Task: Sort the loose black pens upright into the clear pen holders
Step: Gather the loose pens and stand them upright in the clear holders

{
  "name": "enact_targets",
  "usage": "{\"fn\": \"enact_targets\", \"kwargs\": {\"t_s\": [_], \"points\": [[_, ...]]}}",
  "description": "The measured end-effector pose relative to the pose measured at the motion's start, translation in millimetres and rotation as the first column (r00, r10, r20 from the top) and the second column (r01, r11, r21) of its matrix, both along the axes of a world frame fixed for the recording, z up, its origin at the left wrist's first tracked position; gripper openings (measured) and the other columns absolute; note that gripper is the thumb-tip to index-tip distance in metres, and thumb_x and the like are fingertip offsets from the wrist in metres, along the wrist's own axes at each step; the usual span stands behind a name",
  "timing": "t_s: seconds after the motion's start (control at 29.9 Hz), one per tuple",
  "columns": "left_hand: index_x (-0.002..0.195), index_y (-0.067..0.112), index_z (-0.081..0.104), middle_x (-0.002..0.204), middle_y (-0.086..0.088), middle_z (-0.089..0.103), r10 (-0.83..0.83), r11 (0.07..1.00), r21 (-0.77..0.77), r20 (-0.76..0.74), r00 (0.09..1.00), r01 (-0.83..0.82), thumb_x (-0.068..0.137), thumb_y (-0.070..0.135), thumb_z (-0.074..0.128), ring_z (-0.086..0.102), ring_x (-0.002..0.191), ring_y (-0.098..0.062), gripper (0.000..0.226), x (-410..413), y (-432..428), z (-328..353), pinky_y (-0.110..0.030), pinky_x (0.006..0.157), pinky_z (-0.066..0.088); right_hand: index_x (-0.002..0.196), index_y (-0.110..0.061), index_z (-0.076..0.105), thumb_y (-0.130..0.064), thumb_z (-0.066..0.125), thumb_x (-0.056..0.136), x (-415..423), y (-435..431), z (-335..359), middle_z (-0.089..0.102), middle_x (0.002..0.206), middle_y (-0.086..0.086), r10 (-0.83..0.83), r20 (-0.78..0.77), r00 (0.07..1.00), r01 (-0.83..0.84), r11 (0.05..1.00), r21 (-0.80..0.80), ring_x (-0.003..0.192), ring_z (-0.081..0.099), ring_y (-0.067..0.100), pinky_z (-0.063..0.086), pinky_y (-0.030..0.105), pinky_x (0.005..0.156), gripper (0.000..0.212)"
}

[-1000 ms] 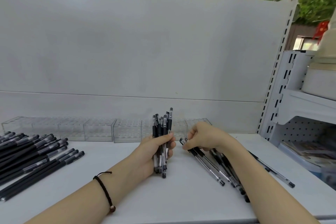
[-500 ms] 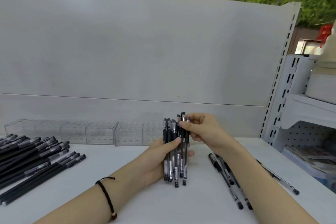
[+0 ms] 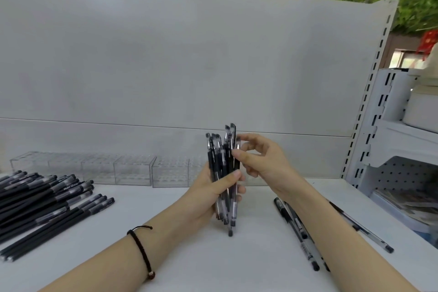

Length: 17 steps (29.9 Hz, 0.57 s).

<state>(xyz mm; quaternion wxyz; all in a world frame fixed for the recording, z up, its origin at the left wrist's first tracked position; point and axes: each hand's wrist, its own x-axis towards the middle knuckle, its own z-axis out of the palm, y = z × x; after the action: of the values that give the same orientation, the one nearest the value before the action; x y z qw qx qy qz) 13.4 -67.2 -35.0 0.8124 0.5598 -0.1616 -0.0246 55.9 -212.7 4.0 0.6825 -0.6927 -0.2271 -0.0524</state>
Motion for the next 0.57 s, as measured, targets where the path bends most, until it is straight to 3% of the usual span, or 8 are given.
{"fn": "enact_targets", "kwargs": {"t_s": [0.1, 0.17, 0.3, 0.4, 0.47, 0.57], "points": [[0.119, 0.015, 0.051, 0.081, 0.001, 0.071, 0.118, 0.982, 0.119, 0.225, 0.967, -0.147, 0.091, 0.008, 0.061, 0.066, 0.07, -0.013, 0.031, 0.6, 5.0, 5.9, -0.025, 0.067, 0.053, 0.088, -0.015, 0.067, -0.012, 0.073, 0.08, -8.7, -0.1, 5.3, 0.06, 0.07, -0.007, 0.061, 0.067, 0.996, -0.058, 0.998, -0.037, 0.05, 0.042, 0.015, 0.04, 0.021, 0.05, 0.01], [0.114, 0.017, 0.052, 0.078, 0.004, 0.073, 0.144, 0.969, 0.153, 0.289, 0.946, -0.194, 0.091, 0.004, 0.061, 0.067, 0.071, -0.01, 0.028, 0.0, 6.5, 7.4, -0.021, 0.068, 0.052, 0.081, -0.014, 0.066, -0.008, 0.071, 0.083, -11.7, -1.6, 7.4, 0.058, 0.063, -0.008, 0.097, 0.104, 0.99, -0.09, 0.993, -0.071, 0.051, 0.043, 0.016, 0.042, 0.021, 0.056, 0.008], [0.11, 0.018, 0.055, 0.083, 0.005, 0.073, 0.155, 0.947, 0.237, 0.258, 0.954, -0.218, 0.088, 0.005, 0.065, 0.069, 0.074, -0.012, 0.027, 6.1, 12.6, -0.6, -0.021, 0.071, 0.053, 0.076, -0.013, 0.068, -0.012, 0.073, 0.083, -9.8, -5.1, 5.9, 0.058, 0.061, 0.001, 0.068, 0.119, 0.991, -0.041, 0.976, -0.212, 0.055, 0.046, 0.019, 0.042, 0.026, 0.058, 0.009], [0.105, 0.014, 0.06, 0.085, 0.001, 0.073, 0.117, 0.9, 0.388, 0.229, 0.966, -0.201, 0.089, 0.01, 0.066, 0.07, 0.08, -0.015, 0.018, 12.0, 19.2, -8.4, -0.027, 0.077, 0.052, 0.087, -0.004, 0.07, -0.014, 0.07, 0.086, -8.2, -4.3, 3.4, 0.061, 0.063, 0.002, 0.014, 0.137, 0.991, 0.031, 0.946, -0.322, 0.051, 0.049, 0.011, 0.042, 0.03, 0.057, 0.01], [0.094, 0.015, 0.063, 0.081, 0.0, 0.074, 0.105, 0.864, 0.466, 0.205, 0.973, -0.191, 0.091, 0.013, 0.065, 0.07, 0.08, -0.012, 0.005, 14.2, 21.0, -11.2, -0.023, 0.077, 0.051, 0.087, -0.003, 0.069, -0.018, 0.068, 0.088, -7.9, -3.9, 2.9, 0.06, 0.06, -0.006, -0.049, 0.158, 0.986, 0.105, 0.924, -0.367, 0.047, 0.05, 0.004, 0.04, 0.028, 0.055, 0.015], [0.089, 0.012, 0.061, 0.071, 0.002, 0.069, 0.138, 0.859, 0.471, 0.167, 0.976, -0.202, 0.091, 0.014, 0.064, 0.066, 0.068, -0.013, 0.003, 13.7, 22.0, -10.3, -0.025, 0.071, 0.051, 0.083, -0.015, 0.069, -0.023, 0.065, 0.09, -7.3, -3.8, 2.2, 0.056, 0.052, -0.015, -0.104, 0.151, 0.983, 0.156, 0.909, -0.386, 0.041, 0.048, -0.001, 0.038, 0.024, 0.051, 0.012]]}}
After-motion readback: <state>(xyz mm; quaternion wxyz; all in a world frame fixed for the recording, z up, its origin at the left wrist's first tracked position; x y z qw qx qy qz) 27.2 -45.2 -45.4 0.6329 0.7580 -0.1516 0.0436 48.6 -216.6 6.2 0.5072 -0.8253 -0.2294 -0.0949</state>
